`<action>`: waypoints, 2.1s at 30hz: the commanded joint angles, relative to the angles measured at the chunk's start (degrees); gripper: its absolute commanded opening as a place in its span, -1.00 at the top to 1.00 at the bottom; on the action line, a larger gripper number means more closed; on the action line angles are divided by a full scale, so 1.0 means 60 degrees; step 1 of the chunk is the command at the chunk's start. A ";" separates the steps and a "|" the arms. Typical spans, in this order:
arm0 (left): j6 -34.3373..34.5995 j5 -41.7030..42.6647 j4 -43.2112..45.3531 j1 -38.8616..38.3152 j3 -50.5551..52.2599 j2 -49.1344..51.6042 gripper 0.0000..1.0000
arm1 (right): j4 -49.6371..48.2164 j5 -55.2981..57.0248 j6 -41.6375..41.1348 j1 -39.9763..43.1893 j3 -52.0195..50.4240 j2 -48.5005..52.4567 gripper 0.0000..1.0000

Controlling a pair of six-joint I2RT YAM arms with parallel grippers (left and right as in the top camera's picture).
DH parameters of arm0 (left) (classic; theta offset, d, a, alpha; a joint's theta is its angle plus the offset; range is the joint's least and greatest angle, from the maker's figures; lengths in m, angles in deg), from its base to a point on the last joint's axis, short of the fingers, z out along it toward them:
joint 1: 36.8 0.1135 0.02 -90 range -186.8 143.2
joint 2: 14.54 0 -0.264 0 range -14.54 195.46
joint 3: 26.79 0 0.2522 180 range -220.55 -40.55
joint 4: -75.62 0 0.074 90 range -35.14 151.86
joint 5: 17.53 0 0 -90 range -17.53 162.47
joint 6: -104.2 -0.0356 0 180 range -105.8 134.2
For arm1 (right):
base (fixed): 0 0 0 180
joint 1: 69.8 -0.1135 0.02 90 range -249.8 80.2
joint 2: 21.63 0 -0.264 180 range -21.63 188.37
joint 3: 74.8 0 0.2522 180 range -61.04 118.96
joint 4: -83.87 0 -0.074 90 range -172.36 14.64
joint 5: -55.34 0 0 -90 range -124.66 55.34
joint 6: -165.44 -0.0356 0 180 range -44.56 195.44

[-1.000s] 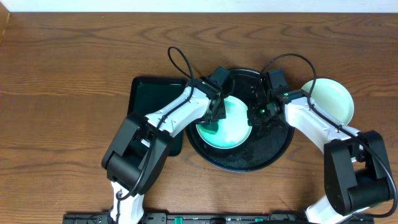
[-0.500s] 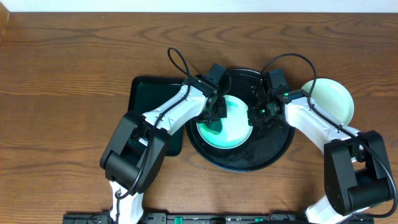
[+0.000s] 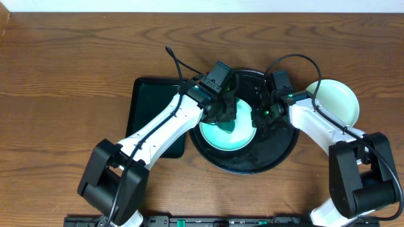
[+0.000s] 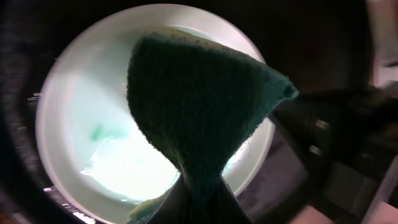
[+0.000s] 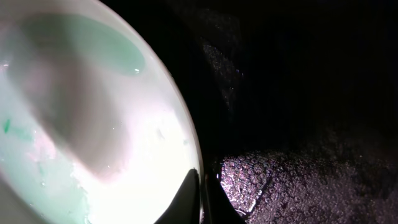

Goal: Clean dirty plates on tray and stack at the side
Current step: 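Press the sponge onto the plate center and start scrubbing, then scrub the sponge in circles over the plate's left half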

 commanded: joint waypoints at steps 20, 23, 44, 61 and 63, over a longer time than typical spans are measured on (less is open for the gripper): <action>-0.0084 -0.2106 0.0233 0.0040 0.0576 0.0036 0.85 | -0.0029 -0.0062 0.0040 -0.0051 -0.0051 0.0098 0.27; -0.0084 -0.2106 0.0393 0.0040 0.0692 0.0036 0.85 | -0.0029 -0.0066 0.0040 -0.0051 -0.0051 0.0098 0.34; -0.0087 -0.2106 0.0448 0.0040 0.0714 0.0036 0.85 | -0.0033 0.0182 0.0437 -0.0051 -0.0051 0.0138 0.43; -0.0087 -0.2106 0.0444 0.0040 0.0721 0.0036 0.85 | -0.0040 0.0178 0.0433 -0.0051 -0.0051 0.0291 0.64; -0.0087 -0.2106 0.0444 0.0040 0.0725 0.0036 0.85 | -0.0040 0.0178 0.0433 -0.0051 -0.0051 0.0291 0.91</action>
